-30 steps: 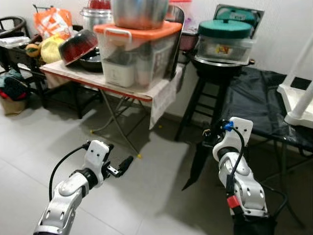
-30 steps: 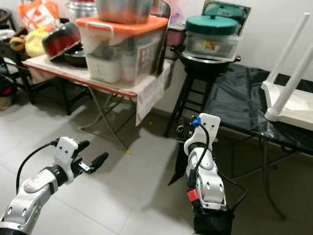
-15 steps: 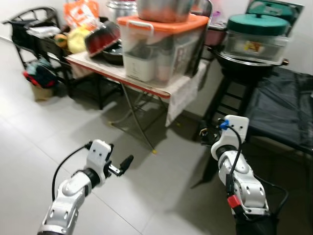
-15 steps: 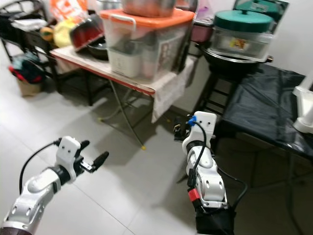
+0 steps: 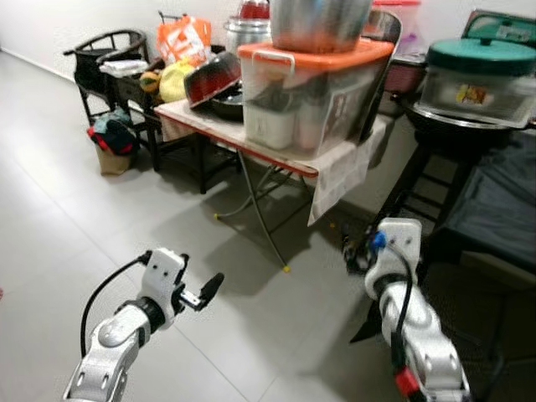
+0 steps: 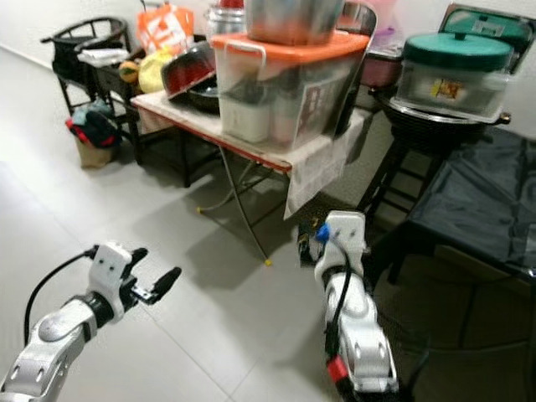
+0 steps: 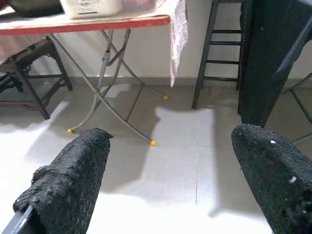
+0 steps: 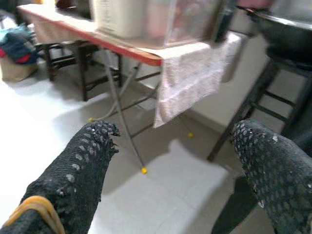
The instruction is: Building children table
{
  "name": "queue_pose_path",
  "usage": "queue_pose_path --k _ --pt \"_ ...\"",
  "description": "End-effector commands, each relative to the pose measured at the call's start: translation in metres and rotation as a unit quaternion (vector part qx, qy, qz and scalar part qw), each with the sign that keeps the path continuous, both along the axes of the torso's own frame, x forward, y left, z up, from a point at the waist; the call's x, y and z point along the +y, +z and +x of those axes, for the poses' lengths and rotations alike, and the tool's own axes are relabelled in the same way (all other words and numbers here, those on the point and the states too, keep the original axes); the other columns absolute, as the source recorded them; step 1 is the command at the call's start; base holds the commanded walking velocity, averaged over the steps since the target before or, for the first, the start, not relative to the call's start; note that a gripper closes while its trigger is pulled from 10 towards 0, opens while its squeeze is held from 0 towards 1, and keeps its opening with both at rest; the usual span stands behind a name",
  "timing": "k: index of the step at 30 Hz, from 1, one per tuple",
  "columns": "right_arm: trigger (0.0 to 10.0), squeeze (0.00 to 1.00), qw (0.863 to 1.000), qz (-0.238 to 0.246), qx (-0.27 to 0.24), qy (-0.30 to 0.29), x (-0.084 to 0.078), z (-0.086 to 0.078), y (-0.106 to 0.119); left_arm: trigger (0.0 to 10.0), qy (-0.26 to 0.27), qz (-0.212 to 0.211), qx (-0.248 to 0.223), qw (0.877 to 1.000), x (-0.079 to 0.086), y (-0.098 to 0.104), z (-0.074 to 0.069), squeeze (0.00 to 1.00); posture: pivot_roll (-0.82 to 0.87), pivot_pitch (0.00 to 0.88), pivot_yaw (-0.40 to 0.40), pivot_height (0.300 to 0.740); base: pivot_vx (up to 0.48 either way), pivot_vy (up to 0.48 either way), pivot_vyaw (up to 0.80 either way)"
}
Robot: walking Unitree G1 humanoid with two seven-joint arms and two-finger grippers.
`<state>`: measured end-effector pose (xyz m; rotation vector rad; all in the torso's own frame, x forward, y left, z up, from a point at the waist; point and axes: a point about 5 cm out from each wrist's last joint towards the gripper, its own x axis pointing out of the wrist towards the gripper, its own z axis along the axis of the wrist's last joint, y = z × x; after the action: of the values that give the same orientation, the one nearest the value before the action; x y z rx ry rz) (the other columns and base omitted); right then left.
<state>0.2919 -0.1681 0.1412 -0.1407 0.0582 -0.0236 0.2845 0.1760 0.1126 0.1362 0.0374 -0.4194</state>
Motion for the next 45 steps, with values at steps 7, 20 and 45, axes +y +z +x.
queue_pose_path --k 7,20,45 --pt "10.0 0.0 1.0 0.009 -0.018 -0.015 -0.001 -0.002 0.004 10.0 0.002 -0.001 -0.003 1.0 0.0 -0.001 -0.004 0.0 0.08 0.0 -0.063 0.74 0.0 0.0 0.0" --pt "10.0 0.0 0.998 0.039 -0.003 -0.039 -0.009 -0.005 -0.001 10.0 0.006 0.0 0.008 1.0 0.004 -0.002 -0.007 0.0 0.08 0.0 -0.059 0.74 0.0 0.0 -0.36" --pt "10.0 0.0 0.999 0.035 -0.006 -0.04 -0.008 -0.002 0.002 10.0 0.012 0.006 0.01 1.0 0.007 -0.002 -0.004 0.0 0.08 0.0 -0.054 0.74 0.0 0.151 0.0"
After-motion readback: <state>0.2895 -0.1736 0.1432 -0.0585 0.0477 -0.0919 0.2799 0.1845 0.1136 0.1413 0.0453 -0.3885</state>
